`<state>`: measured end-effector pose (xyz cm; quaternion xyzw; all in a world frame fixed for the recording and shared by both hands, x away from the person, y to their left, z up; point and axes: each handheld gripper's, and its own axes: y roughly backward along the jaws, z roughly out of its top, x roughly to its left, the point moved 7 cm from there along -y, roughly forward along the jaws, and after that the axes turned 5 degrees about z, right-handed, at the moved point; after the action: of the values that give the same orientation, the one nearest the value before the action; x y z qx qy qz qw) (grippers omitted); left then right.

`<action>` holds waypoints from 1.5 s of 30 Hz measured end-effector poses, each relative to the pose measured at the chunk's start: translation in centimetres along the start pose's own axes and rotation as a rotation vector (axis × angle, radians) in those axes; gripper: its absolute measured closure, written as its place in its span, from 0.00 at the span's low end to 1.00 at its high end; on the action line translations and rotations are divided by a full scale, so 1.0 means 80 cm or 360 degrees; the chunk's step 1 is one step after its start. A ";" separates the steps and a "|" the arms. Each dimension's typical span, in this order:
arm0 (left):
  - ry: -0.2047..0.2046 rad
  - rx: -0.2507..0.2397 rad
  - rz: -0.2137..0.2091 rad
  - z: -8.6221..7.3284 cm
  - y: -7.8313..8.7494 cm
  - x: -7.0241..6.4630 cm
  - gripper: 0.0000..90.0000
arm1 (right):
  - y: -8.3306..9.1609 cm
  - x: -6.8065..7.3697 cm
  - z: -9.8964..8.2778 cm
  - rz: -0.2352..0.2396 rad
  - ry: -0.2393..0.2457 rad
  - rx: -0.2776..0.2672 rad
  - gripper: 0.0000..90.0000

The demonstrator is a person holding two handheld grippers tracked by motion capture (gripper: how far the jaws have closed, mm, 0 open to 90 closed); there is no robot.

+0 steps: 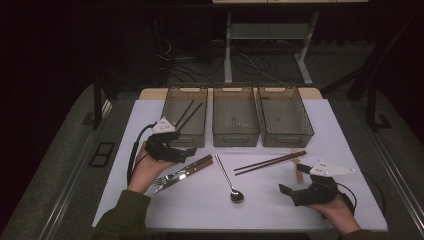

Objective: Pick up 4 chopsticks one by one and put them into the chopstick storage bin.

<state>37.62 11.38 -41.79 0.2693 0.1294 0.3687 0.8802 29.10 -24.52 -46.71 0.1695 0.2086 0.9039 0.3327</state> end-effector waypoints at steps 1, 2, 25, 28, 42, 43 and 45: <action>-0.0015 0.0005 0.0015 -0.004 0.000 -0.002 0.12 | 0.000 0.000 0.000 0.0002 -0.0003 0.0001 0.01; -0.0022 0.0001 0.0024 -0.009 0.001 -0.004 0.10 | 0.000 0.000 0.000 0.0003 -0.0004 0.0001 0.01; -0.0016 -0.0049 -0.0046 -0.078 0.022 -0.048 0.00 | 0.004 -0.002 -0.001 0.0023 -0.0013 0.0018 0.01; -0.0002 -0.0056 -0.0082 -0.085 0.025 -0.056 0.00 | 0.005 -0.003 -0.002 0.0035 -0.0019 0.0042 0.01; -0.0089 -0.0025 -0.0125 -0.092 0.021 -0.060 0.00 | 0.008 -0.012 0.006 0.0095 -0.0022 0.0133 0.25; -0.0083 -0.0031 -0.0127 -0.092 0.021 -0.060 0.00 | 0.008 -0.012 0.007 0.0104 -0.0022 0.0138 0.29; -0.0082 -0.0029 -0.0126 -0.093 0.020 -0.059 0.00 | 0.007 -0.011 0.007 0.0125 -0.0022 0.0153 0.37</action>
<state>30.23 11.71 -46.82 0.2653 0.1138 0.3277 0.8996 29.71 -25.34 -46.13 0.1996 0.2425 0.9040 0.2899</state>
